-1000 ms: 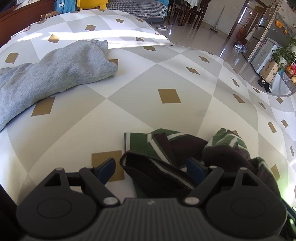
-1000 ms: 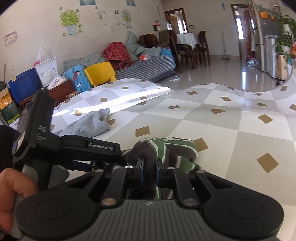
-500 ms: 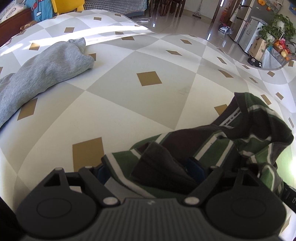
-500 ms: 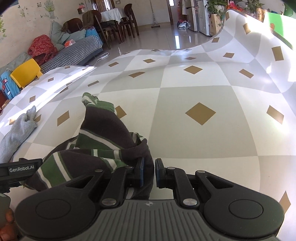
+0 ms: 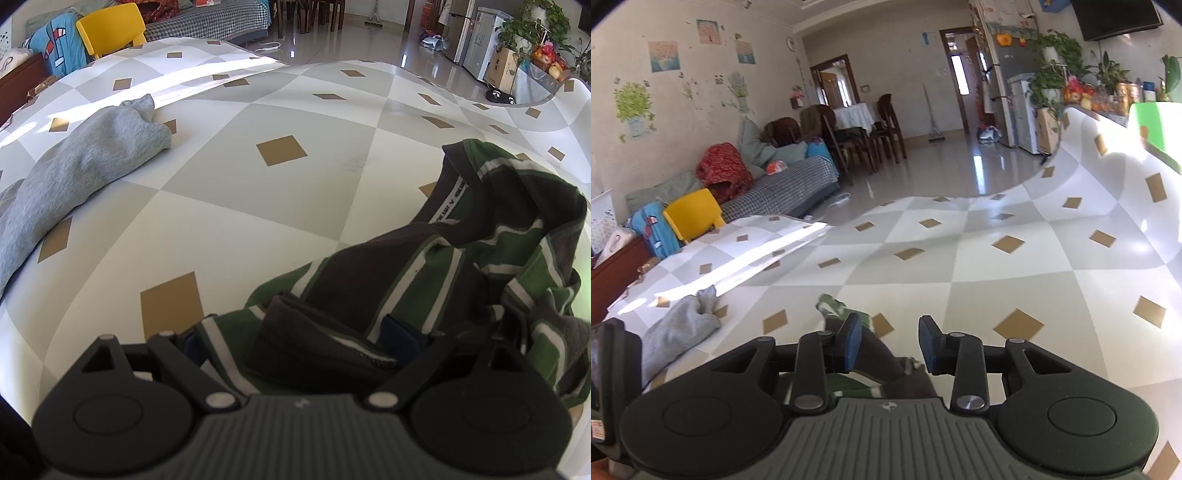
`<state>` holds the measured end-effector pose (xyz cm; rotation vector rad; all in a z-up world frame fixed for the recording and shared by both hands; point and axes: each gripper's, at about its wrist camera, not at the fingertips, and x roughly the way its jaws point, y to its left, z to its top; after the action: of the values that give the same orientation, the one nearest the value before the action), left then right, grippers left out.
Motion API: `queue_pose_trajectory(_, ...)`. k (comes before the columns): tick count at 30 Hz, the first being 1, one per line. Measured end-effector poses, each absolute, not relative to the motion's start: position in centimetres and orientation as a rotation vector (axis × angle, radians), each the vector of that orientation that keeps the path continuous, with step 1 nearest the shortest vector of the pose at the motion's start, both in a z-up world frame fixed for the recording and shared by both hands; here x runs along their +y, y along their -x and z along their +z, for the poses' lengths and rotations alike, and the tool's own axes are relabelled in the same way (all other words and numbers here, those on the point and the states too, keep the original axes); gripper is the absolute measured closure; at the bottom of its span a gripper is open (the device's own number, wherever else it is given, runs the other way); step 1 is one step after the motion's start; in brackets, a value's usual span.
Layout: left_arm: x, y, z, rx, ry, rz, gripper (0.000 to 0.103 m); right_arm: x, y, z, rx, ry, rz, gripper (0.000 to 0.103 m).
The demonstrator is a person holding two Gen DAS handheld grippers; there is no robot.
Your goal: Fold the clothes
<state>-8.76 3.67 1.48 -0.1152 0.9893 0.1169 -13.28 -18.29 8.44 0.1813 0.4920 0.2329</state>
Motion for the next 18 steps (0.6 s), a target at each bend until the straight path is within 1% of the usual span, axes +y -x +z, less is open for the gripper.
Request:
queue_pose_trajectory(6,3.6,8.9,1.5,0.992,0.122,0.11,0.01,-15.5,12.8,7.4,0.559,-0.13,0.346,0.064)
queue_pose_trajectory(11,3.3,9.0,1.5,0.991,0.118,0.098,0.009,-14.3,11.9,6.1,0.617,-0.104,0.347,0.06)
queue_pose_trajectory(14,3.1,9.0,1.4,0.991,0.116,0.09,0.009,-13.8,11.3,5.0,0.659,-0.063,0.299,0.06)
queue_pose_trajectory(17,3.0,9.0,1.4,0.991,0.118,0.086,0.008,-14.1,10.9,4.3,0.678,-0.055,0.27,0.062)
queue_pose_trajectory(18,3.0,9.0,1.4,0.991,0.121,0.086,0.008,-14.2,10.8,4.2,0.681,-0.054,0.262,0.069)
